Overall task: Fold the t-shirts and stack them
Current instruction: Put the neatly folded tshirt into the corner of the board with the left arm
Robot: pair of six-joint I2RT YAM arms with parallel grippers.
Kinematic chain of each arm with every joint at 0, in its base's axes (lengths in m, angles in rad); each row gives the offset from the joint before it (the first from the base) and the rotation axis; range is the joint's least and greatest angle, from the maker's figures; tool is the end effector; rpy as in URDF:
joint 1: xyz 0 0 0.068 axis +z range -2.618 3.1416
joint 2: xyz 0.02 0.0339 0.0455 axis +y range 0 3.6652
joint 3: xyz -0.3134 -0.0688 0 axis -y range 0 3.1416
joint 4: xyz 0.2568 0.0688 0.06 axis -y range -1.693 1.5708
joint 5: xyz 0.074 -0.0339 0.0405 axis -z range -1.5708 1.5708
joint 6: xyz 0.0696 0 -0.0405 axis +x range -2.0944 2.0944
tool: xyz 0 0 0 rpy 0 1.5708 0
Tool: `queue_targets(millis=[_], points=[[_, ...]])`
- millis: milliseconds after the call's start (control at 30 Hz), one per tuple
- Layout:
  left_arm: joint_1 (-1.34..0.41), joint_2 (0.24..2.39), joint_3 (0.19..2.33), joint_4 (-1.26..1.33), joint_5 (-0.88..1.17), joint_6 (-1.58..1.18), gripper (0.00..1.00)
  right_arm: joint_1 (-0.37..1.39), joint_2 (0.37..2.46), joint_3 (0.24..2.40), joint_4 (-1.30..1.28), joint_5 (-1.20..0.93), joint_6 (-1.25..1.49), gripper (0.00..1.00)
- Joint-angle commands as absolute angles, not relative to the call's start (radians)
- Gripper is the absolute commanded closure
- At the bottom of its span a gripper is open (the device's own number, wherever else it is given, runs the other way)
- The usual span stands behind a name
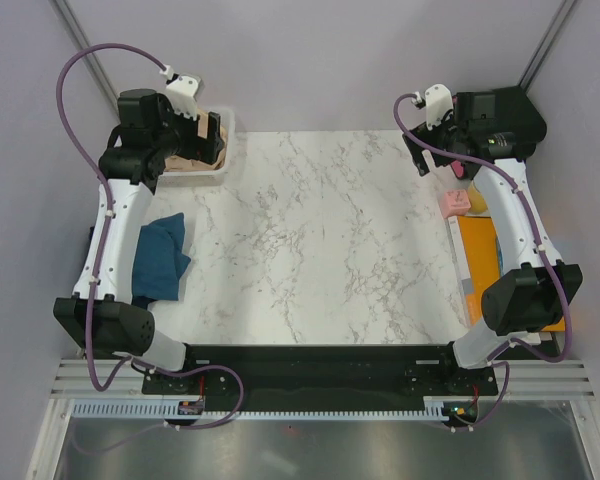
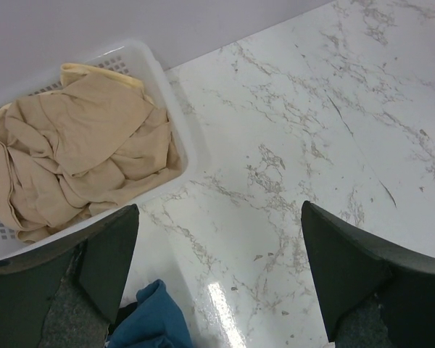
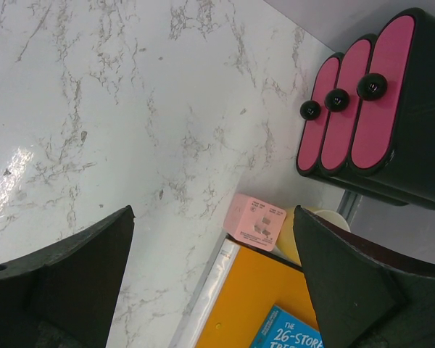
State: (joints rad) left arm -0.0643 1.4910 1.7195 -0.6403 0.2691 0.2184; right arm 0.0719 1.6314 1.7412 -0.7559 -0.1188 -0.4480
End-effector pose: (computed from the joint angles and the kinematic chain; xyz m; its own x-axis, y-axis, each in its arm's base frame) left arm 0.3589 -0.0417 0.4860 -0.3238 0.2302 -0.9177 0.3844 0.9183 0.0947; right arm 0.4003 0.0371 0.4279 -0.4695 -0.4650 -0.7506 -0.4095 0.8678 -0.2815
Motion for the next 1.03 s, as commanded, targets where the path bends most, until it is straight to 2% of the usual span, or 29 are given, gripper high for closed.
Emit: queue_targets(millis=[0, 1000], points=[[-0.089, 1.508, 1.749, -0.603, 0.224, 0.222, 0.00, 0.069, 1.603, 1.755, -0.712, -0.124, -0.407, 0.02], [-0.115, 1.551, 1.769, -0.588, 0.178, 0.259, 0.00, 0.071, 1.634, 1.787, -0.678, -0.086, -0.411, 0.02]])
